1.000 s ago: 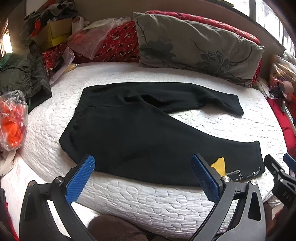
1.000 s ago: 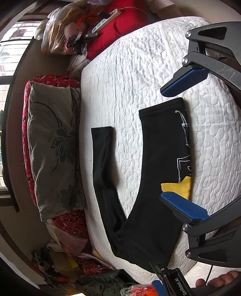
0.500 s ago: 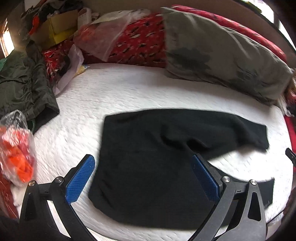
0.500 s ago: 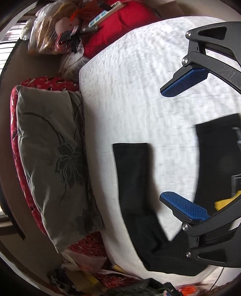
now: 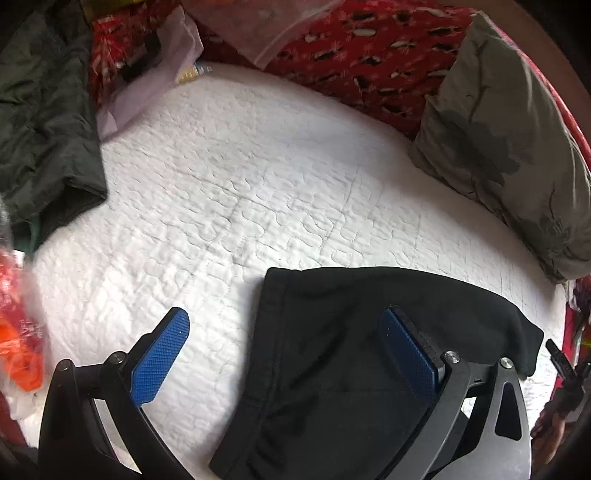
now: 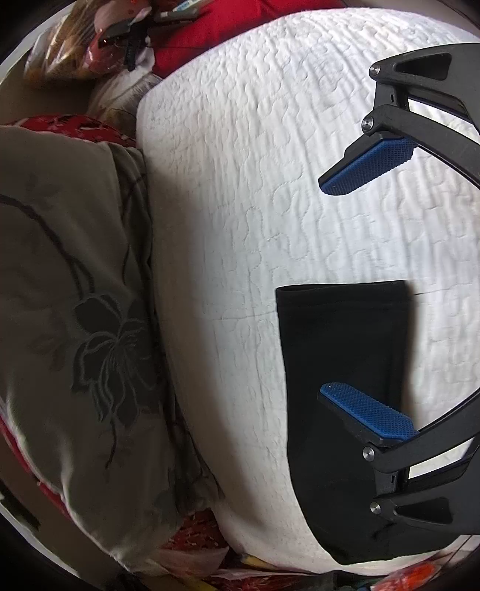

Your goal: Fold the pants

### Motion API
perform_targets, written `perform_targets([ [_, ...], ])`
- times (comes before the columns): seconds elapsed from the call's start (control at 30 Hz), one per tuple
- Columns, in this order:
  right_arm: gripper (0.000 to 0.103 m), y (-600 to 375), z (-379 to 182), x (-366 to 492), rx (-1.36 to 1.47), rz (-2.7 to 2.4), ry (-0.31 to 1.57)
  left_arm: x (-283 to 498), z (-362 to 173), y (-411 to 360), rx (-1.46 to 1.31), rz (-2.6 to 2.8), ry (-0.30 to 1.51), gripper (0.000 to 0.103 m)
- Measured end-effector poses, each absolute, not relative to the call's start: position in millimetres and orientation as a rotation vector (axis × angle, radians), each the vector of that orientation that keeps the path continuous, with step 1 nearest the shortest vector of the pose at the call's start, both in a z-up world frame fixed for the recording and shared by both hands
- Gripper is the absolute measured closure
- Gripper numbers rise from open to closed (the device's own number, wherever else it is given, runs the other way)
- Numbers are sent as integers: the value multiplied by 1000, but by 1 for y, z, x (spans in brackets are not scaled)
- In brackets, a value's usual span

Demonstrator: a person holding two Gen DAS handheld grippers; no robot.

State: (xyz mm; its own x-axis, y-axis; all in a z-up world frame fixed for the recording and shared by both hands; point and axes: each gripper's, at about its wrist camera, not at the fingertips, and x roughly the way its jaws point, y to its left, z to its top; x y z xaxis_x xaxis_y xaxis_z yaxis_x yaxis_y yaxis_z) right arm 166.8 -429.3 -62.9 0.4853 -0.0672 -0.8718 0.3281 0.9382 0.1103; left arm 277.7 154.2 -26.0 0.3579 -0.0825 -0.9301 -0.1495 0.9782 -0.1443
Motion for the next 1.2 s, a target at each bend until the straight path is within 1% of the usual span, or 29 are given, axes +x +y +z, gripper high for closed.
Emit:
perform_targets([
  [0.13, 2, -429, -77, 181, 278, -219, 1079, 289, -42, 147, -178, 50, 1232, 0],
  [0.2, 6, -428, -85, 189, 278, -200, 1094, 294, -51, 144, -168, 49, 1242, 0],
  [0.23, 12, -427, -88, 191, 280, -190, 1099, 296, -55, 142, -164, 45, 1248, 2],
  [0.3, 24, -424, -96, 195, 302, -149, 1117, 298, -61, 136, -136, 39, 1264, 15],
  [0.33, 32, -422, -99, 196, 309, -137, 1127, 299, -63, 133, -122, 37, 1274, 33],
  [0.37, 38, -420, -101, 197, 295, -146, 1127, 301, -65, 129, -104, 42, 1291, 55],
  [0.4, 45, -417, -98, 196, 275, -143, 1106, 301, -66, 127, -91, 57, 1299, 65],
  [0.43, 68, -415, -96, 195, 269, -122, 1091, 302, -66, 126, -70, 85, 1307, 77],
  [0.47, 83, -414, -94, 195, 251, -118, 1090, 303, -65, 126, -63, 103, 1312, 78],
  [0.57, 92, -416, -87, 190, 244, -100, 1073, 297, -55, 133, -86, 130, 1269, 80],
  [0.8, 92, -421, -50, 159, 236, -106, 964, 270, -13, 135, -54, 172, 1149, 80],
  [0.97, 92, -421, -24, 129, 250, -99, 887, 233, 19, 138, -44, 198, 1058, 80],
  [1.03, 92, -420, -17, 113, 258, -92, 860, 215, 27, 141, -59, 202, 1032, 80],
  [1.2, 92, -425, -11, 65, 283, -73, 831, 174, 26, 148, -106, 209, 1011, 80],
])
